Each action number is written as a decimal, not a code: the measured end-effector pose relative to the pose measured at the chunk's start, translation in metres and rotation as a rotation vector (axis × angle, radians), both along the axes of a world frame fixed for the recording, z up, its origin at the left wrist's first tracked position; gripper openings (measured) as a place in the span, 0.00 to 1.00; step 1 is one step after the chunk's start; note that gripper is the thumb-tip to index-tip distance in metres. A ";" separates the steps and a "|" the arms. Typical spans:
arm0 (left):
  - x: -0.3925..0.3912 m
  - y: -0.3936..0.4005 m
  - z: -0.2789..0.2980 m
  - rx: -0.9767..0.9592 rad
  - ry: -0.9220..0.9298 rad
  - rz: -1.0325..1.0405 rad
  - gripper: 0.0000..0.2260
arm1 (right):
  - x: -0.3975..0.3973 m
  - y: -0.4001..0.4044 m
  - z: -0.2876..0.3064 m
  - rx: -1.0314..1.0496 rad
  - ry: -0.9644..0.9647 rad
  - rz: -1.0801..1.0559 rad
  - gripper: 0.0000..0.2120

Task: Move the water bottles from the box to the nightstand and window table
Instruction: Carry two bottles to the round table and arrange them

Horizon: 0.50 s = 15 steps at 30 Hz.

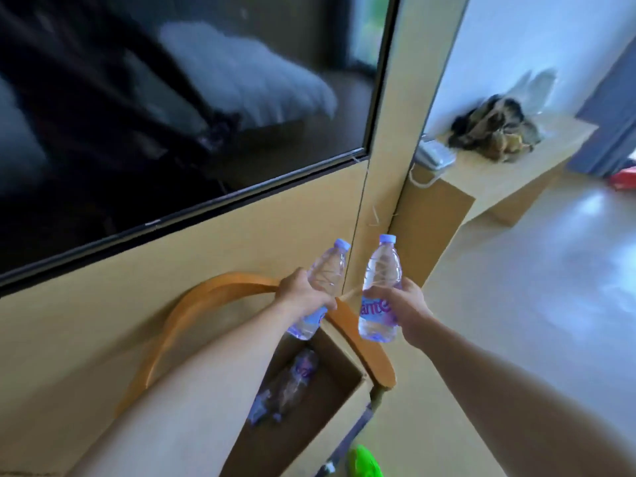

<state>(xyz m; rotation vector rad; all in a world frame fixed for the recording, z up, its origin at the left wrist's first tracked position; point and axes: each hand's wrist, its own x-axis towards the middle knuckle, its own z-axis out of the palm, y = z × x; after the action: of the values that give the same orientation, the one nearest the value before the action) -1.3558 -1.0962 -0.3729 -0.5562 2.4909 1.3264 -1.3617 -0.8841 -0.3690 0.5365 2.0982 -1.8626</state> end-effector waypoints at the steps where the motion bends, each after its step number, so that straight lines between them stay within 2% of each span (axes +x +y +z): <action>1: -0.008 0.016 0.009 -0.005 0.014 -0.037 0.37 | 0.001 0.014 0.008 -0.045 0.014 -0.066 0.22; 6: -0.039 0.108 0.043 -0.047 0.087 -0.251 0.35 | 0.014 0.091 0.039 -0.198 0.101 -0.303 0.13; 10: -0.058 0.200 0.066 0.012 0.142 -0.381 0.33 | 0.025 0.171 0.056 -0.270 0.220 -0.454 0.09; 13: -0.067 0.280 0.081 0.115 0.174 -0.467 0.34 | 0.034 0.239 0.066 -0.342 0.297 -0.521 0.20; 15: -0.069 0.335 0.092 0.158 0.179 -0.510 0.35 | 0.038 0.285 0.074 -0.383 0.361 -0.559 0.22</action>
<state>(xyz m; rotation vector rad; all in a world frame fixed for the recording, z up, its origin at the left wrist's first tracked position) -1.4246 -0.7610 -0.2811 0.2335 2.3967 1.3830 -1.3233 -0.5991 -0.2953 0.7947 1.8218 -2.7799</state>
